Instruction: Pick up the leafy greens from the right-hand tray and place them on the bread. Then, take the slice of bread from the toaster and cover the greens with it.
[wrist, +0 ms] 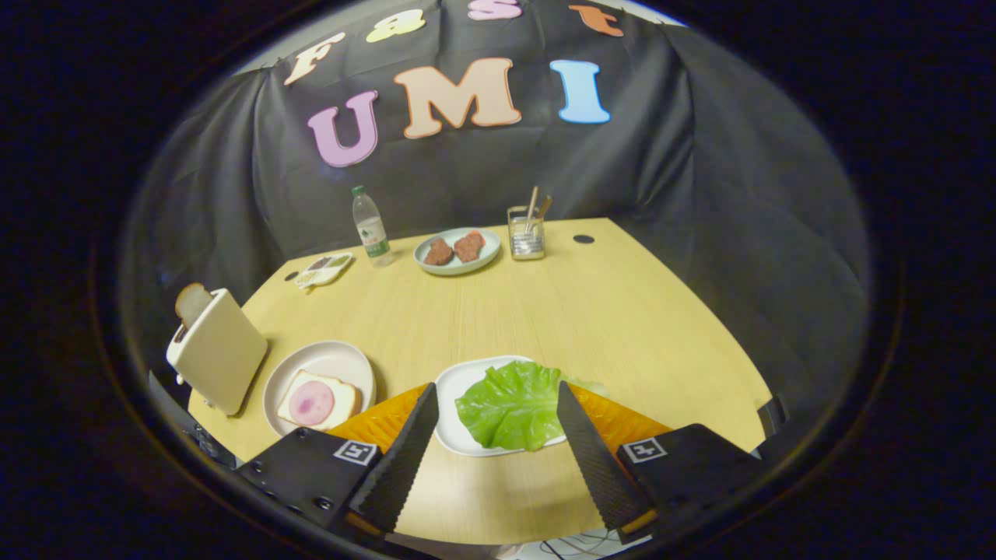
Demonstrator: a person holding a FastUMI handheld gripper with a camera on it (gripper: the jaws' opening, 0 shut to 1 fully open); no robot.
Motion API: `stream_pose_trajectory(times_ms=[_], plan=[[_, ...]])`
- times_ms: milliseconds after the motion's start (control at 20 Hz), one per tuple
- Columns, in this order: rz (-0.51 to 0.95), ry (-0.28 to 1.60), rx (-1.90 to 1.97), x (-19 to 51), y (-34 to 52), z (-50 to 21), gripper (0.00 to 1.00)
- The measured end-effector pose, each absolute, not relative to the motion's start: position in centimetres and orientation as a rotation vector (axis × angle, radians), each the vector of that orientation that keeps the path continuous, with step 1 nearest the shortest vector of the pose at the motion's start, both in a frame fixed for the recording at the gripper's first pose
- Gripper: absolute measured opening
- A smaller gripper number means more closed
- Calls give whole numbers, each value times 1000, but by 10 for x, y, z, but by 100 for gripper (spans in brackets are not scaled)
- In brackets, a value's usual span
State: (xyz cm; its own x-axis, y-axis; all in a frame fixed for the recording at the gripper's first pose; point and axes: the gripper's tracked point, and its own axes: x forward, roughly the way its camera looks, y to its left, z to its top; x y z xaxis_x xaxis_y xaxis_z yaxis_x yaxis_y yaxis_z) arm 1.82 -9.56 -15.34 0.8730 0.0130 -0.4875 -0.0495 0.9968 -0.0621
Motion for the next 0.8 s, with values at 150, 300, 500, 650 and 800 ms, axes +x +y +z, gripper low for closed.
stream_pose_trajectory(times_ms=[150,300,500,650,800], plan=[[34,569,-71,27,-115,-167,98],[24,633,-58,38,-138,-182,98],[11,688,-58,60,-165,-195,97],[23,730,-31,75,-174,-208,97],[34,769,-10,86,-181,-223,97]])
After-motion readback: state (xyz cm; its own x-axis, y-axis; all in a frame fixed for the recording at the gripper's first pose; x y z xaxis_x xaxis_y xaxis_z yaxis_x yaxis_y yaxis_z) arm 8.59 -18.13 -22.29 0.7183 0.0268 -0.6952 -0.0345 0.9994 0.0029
